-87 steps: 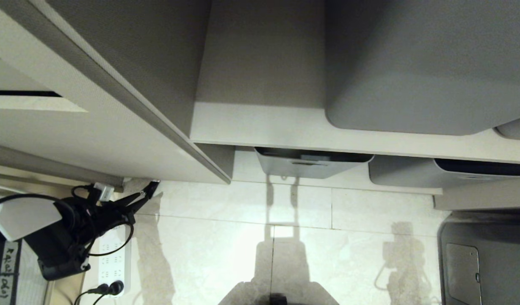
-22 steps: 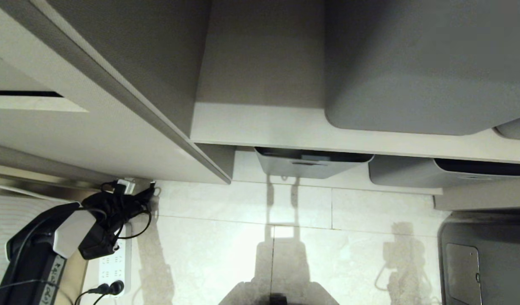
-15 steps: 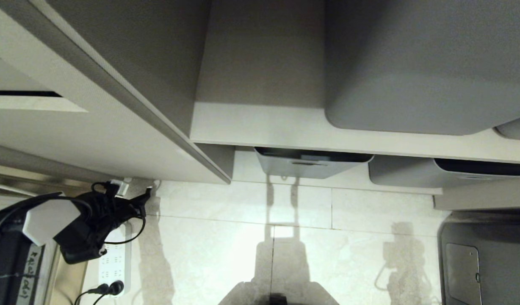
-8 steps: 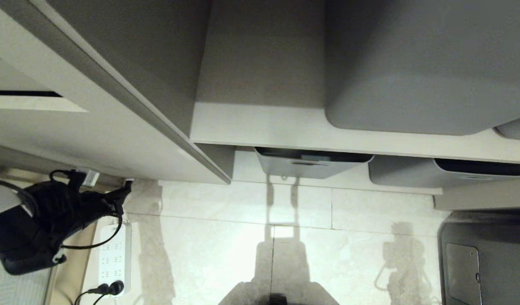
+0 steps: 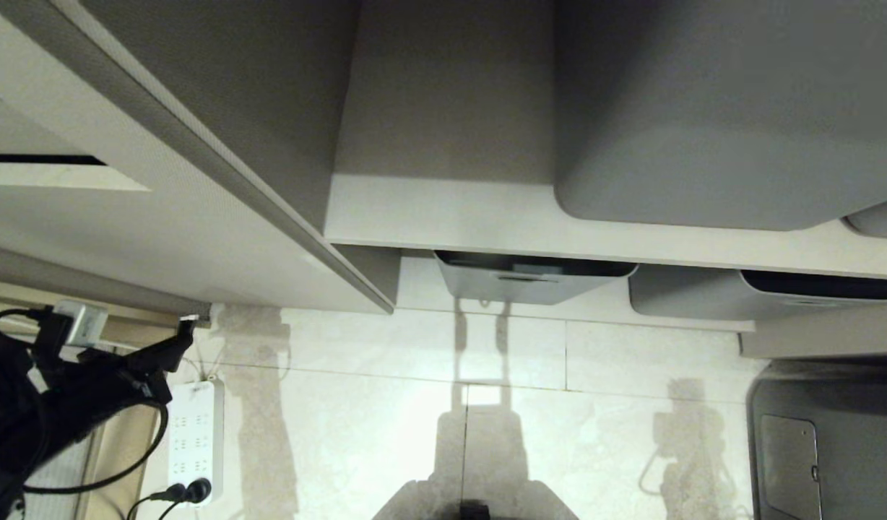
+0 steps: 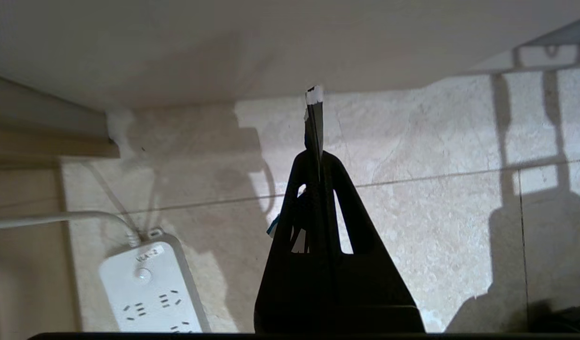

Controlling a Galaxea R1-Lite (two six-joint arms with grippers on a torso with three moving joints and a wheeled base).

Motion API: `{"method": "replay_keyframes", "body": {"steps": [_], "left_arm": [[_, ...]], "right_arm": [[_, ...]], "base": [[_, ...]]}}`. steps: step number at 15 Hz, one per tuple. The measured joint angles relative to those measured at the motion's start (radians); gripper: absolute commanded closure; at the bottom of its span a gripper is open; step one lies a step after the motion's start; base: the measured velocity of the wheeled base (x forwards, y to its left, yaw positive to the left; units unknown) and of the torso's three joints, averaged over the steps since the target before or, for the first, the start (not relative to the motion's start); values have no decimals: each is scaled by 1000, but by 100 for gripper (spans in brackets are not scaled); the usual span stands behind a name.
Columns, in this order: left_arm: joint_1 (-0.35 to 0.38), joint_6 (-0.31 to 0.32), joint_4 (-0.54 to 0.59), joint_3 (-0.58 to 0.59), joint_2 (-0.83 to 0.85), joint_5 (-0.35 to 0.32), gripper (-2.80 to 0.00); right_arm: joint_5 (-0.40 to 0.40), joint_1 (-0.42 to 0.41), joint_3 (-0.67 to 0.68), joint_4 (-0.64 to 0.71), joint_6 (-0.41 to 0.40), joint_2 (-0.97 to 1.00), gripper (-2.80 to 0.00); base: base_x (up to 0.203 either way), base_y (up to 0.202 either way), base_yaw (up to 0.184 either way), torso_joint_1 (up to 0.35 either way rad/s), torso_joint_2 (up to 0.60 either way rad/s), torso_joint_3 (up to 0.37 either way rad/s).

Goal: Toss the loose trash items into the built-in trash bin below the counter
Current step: Put the garbage in the trash can

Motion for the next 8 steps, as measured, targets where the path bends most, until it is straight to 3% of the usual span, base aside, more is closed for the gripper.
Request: {"method": "replay_keyframes", "body": {"steps": [5, 8], "left_arm": [[-8, -5, 16, 124, -246, 58, 0], [-28, -71, 19, 197, -393, 64, 0]], "right_arm": [[0, 0, 0, 0, 0, 0, 0], [1, 0, 0, 0, 0, 0, 0]], "base": [[0, 0, 0, 0, 0, 0], [0, 0, 0, 0, 0, 0]]}}
